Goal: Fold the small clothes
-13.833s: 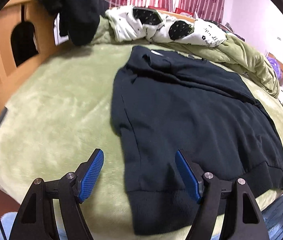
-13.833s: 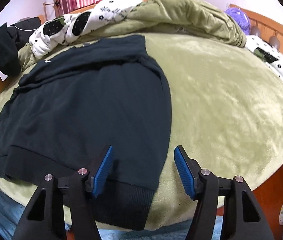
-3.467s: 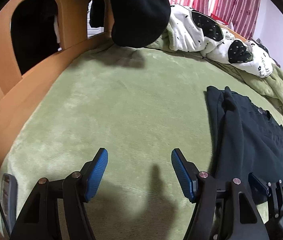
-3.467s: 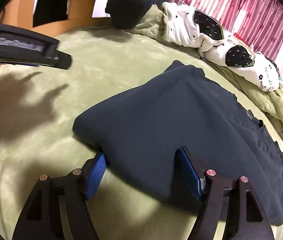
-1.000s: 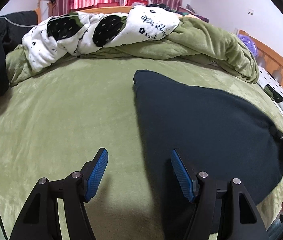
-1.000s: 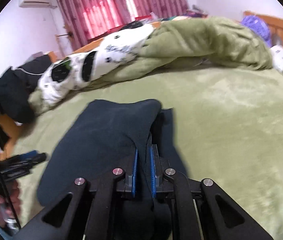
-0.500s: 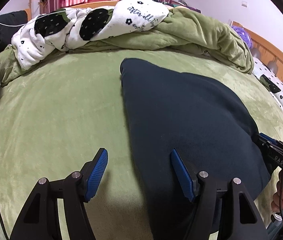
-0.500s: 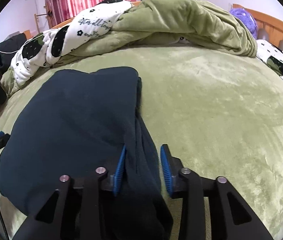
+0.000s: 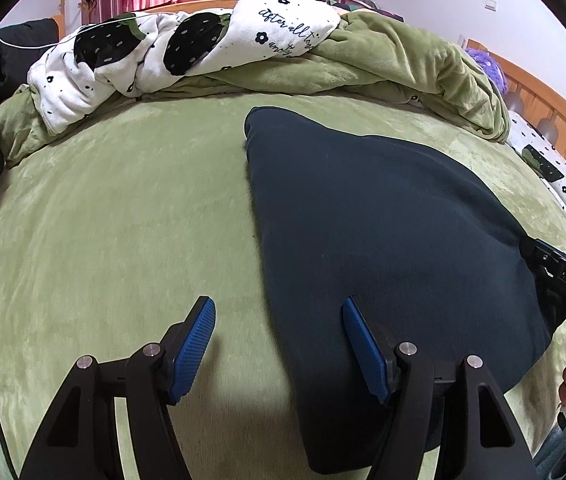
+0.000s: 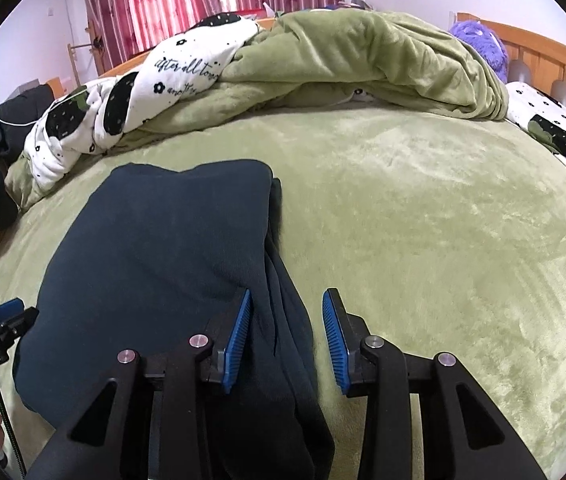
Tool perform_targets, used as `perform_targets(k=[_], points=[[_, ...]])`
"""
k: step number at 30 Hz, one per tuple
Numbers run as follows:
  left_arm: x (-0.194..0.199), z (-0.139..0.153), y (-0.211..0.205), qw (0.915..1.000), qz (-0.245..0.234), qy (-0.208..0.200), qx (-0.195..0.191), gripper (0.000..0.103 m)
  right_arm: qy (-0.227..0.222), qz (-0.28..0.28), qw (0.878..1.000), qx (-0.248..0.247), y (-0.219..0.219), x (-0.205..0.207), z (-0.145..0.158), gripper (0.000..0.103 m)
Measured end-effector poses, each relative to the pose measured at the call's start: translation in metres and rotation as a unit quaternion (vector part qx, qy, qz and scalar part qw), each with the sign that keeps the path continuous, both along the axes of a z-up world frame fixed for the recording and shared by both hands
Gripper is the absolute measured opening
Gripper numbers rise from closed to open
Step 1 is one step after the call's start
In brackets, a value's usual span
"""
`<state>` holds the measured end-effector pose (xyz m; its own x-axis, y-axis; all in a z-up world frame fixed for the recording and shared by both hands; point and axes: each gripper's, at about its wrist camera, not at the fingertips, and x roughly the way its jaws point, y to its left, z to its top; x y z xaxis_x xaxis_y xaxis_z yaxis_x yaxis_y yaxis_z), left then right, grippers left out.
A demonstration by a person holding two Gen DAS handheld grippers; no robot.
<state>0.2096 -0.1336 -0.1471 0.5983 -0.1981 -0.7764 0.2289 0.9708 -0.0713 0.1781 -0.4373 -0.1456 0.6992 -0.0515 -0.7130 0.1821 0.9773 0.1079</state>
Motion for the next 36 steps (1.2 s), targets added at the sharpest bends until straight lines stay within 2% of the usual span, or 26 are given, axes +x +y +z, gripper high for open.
perform_targets(k=[7, 12, 16, 22, 26, 30, 36], points=[[-0.009, 0.003, 0.003, 1.0, 0.001, -0.002, -0.002, 0.065, 0.033, -0.004, 0.999, -0.009, 0.0, 0.003, -0.011, 0.035], [-0.018, 0.008, 0.008, 0.9999, 0.006, -0.003, -0.014, 0.064, 0.023, -0.015, 1.0, -0.006, -0.004, -0.007, -0.001, 0.035], [-0.026, 0.015, 0.01, 0.9988, -0.006, -0.002, -0.048, 0.064, 0.01, -0.027, 1.0, 0.002, -0.009, -0.017, 0.006, 0.035], [-0.031, 0.02, -0.01, 0.9984, -0.032, -0.008, -0.047, 0.064, 0.0, -0.012, 1.0, 0.014, -0.008, -0.025, 0.01, 0.036], [-0.03, 0.004, -0.025, 0.9989, -0.038, 0.009, -0.025, 0.065, 0.017, -0.003, 1.0, 0.002, -0.004, -0.025, 0.001, 0.036], [-0.031, -0.007, -0.027, 0.999, -0.032, 0.02, -0.023, 0.07, 0.079, -0.015, 0.997, -0.009, -0.011, -0.016, -0.025, 0.039], [-0.029, -0.007, -0.021, 0.9987, -0.029, 0.022, -0.036, 0.072, 0.07, -0.015, 0.997, -0.019, -0.009, -0.019, -0.018, 0.042]])
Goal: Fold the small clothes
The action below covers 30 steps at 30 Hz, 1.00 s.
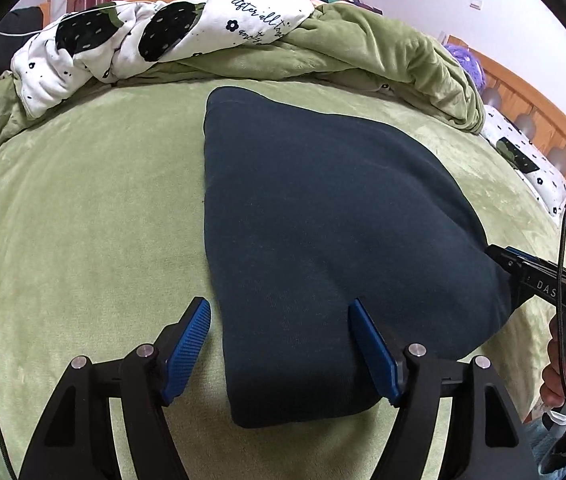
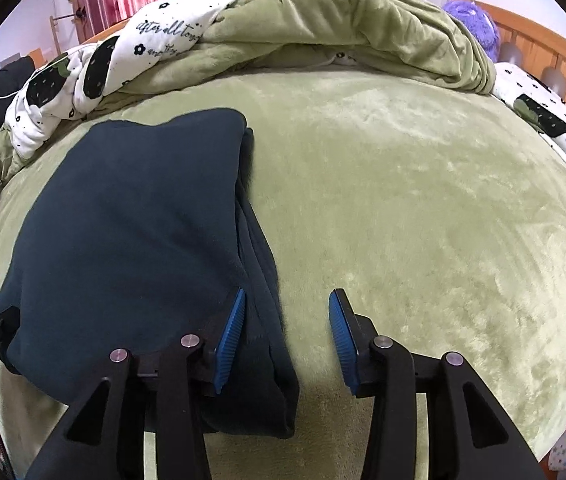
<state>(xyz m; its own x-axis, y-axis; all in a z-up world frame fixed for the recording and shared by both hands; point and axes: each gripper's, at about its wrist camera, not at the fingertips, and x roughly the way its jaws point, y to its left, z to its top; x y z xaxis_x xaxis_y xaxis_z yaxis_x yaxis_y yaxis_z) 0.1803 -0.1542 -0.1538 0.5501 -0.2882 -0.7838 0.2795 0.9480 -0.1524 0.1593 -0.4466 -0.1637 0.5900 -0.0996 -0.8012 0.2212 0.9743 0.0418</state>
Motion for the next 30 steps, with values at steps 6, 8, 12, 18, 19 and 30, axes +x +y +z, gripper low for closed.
perform_targets(k=[6, 8, 12, 18, 19, 30], points=[[-0.007, 0.006, 0.003, 0.9999, 0.012, -0.004, 0.003, 0.071, -0.008, -0.001, 1.0, 0.003, 0.005, -0.005, 0.016, 0.042], [-0.011, 0.01, 0.005, 0.9999, 0.016, -0.003, 0.003, 0.07, -0.014, 0.002, 1.0, 0.005, 0.007, -0.009, 0.024, 0.042], [-0.025, 0.022, 0.012, 0.9995, 0.03, -0.009, 0.009, 0.07, -0.02, 0.008, 1.0, -0.002, 0.013, -0.019, 0.031, 0.043], [-0.054, 0.051, 0.028, 0.998, 0.054, -0.024, 0.023, 0.07, -0.016, 0.01, 1.0, 0.003, 0.021, -0.043, 0.048, 0.043], [-0.06, 0.058, 0.03, 0.9977, 0.057, -0.028, 0.023, 0.071, -0.02, 0.012, 1.0, 0.002, 0.024, -0.052, 0.054, 0.044], [-0.137, 0.115, 0.043, 0.9946, 0.07, -0.072, 0.024, 0.075, -0.059, 0.014, 0.998, -0.015, 0.044, -0.15, 0.112, 0.085]])
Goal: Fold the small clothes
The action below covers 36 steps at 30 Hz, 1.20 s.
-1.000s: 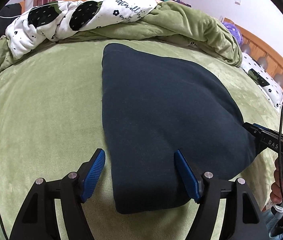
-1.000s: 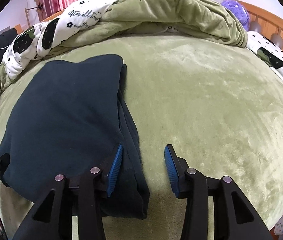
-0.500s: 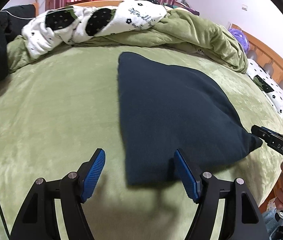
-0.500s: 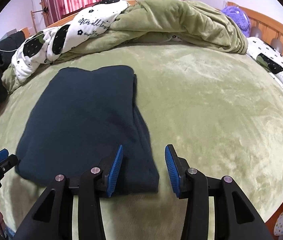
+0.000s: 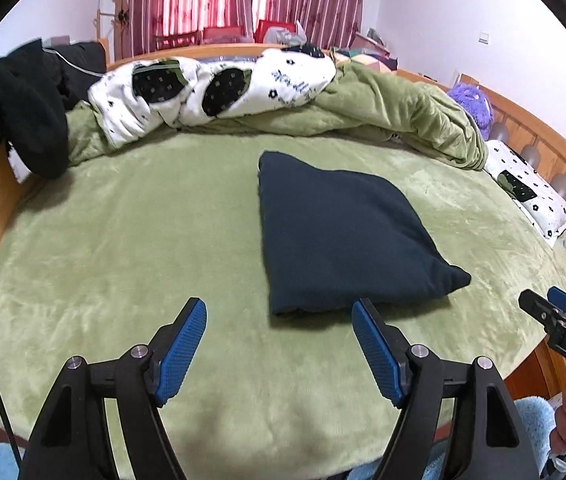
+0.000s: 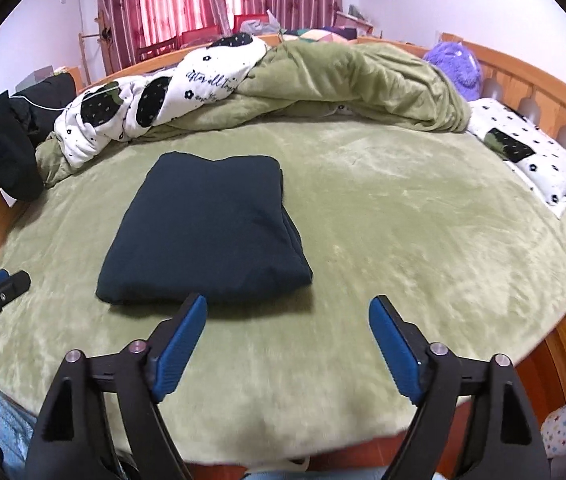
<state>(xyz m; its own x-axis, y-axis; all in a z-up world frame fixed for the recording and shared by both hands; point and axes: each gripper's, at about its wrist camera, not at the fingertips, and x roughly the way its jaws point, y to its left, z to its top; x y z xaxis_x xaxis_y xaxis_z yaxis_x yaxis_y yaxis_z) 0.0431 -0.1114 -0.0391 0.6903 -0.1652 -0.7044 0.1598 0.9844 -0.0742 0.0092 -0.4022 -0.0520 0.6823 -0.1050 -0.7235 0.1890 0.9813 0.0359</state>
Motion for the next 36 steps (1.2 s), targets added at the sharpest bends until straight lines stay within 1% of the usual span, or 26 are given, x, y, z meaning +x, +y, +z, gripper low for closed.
perform_targets(k=[3, 8, 14, 18, 36], points=[[-0.017, 0.007, 0.003, 1.0, 0.007, -0.006, 0.003, 0.077, -0.009, 0.0, 1.0, 0.009, 0.002, -0.023, 0.007, 0.087], [-0.037, 0.016, 0.008, 0.9998, 0.013, -0.012, 0.008, 0.079, -0.019, -0.001, 1.0, -0.008, 0.009, -0.054, 0.017, 0.087], [-0.052, 0.021, 0.005, 0.9998, 0.01, -0.013, 0.007, 0.08, -0.029, 0.005, 0.999, -0.017, 0.019, -0.071, 0.027, 0.088], [-0.057, 0.023, 0.003, 0.9998, 0.009, -0.017, 0.007, 0.08, -0.033, 0.004, 0.999, -0.034, 0.027, -0.075, 0.031, 0.088], [-0.063, 0.026, 0.008, 0.9997, 0.011, -0.019, 0.009, 0.08, -0.036, -0.001, 0.999, -0.013, 0.027, -0.078, 0.037, 0.088]])
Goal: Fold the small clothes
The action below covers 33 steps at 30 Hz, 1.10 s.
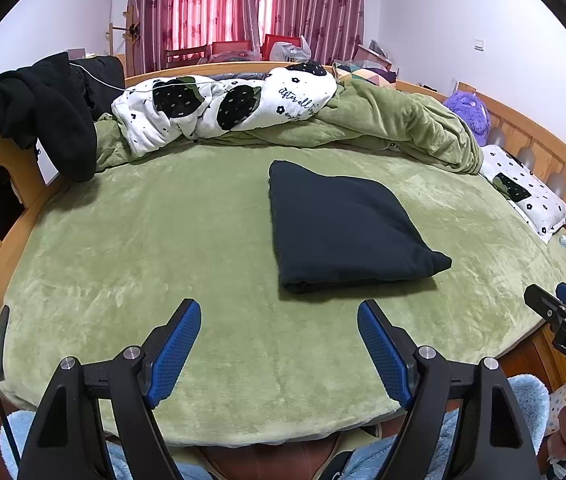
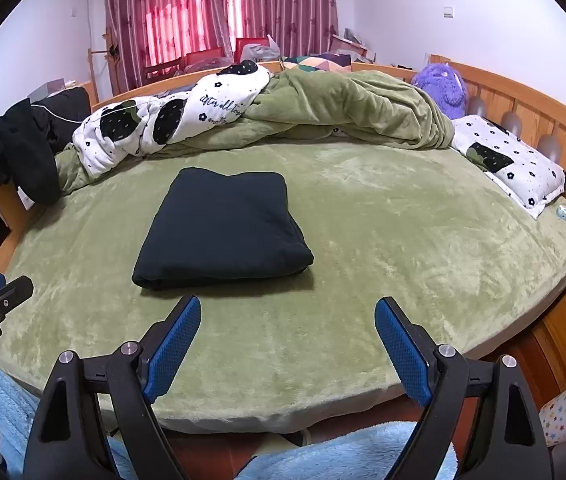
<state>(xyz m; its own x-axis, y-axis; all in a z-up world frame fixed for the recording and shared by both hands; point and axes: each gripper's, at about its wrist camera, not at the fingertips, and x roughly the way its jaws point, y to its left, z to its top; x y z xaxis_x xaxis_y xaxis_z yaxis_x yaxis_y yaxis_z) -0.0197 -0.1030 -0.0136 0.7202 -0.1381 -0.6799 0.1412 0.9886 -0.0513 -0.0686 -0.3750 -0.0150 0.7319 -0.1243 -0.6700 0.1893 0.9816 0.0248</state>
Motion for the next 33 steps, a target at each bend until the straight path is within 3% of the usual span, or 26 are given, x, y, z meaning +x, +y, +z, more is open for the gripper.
perform_targets(k=[33], points=[[-0.001, 0.003, 0.004, 1.0, 0.002, -0.001, -0.001, 0.08, -0.004, 0.004, 1.0, 0.0, 0.007, 0.002, 0.011, 0.088]])
